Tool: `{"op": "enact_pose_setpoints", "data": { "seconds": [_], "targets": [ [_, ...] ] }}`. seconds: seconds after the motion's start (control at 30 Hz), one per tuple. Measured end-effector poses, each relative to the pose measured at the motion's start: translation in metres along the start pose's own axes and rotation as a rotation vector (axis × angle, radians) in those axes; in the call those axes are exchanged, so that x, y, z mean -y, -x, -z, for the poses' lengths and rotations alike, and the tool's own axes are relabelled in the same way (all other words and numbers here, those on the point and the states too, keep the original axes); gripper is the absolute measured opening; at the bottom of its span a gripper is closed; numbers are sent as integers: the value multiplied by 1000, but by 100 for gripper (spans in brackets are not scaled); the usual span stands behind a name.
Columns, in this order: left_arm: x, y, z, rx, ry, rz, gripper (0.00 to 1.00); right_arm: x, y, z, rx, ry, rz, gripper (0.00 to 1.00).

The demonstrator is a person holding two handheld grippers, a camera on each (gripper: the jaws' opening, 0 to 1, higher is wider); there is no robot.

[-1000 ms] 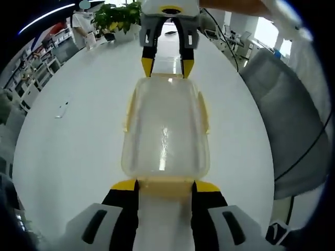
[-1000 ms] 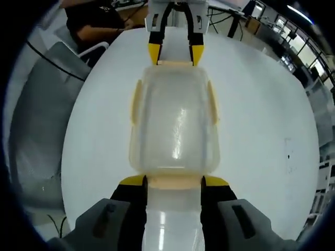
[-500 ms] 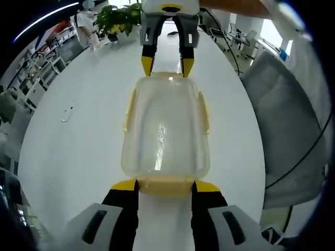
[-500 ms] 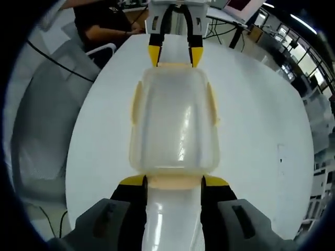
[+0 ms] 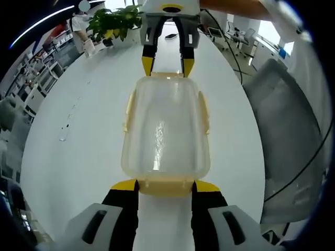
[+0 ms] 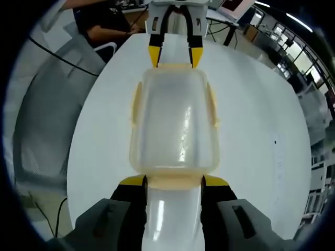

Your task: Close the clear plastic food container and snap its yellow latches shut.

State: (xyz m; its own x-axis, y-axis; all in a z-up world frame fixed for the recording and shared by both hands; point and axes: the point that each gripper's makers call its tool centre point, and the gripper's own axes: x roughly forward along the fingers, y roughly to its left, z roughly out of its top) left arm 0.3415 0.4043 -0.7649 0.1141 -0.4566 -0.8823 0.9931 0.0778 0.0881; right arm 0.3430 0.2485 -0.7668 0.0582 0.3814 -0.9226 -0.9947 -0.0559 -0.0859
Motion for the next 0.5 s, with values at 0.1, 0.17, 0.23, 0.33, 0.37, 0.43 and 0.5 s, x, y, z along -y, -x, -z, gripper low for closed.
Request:
{"op": "enact_pose_setpoints", "data": {
  "seconds": [0.1,0.17,0.23,0.33,0.37,0.43,0.5],
  "targets": [
    [1,-7,-16,11,-2,7,33,-1,7,15,0,-8,0,37],
    [1,-12,-26,14,-10,10,33,-1,9,22,0,-12,2,37],
    [0,-15,-32,11,-14,12,33,-1,11,31,1,-20,2,37],
    [-1,-20,-44,12,-18,15,33,1,17,42,7,-31,4,37],
    [-1,-21,-47,12,-19,16,33,1,19,45,8,-34,4,37],
    [-6,-24,-51,14,-19,20,33,2,23,53,8,-35,6,37],
    [-8,-28,-59,14,-24,20,33,2,26,61,6,-38,7,37]
  ]
}}
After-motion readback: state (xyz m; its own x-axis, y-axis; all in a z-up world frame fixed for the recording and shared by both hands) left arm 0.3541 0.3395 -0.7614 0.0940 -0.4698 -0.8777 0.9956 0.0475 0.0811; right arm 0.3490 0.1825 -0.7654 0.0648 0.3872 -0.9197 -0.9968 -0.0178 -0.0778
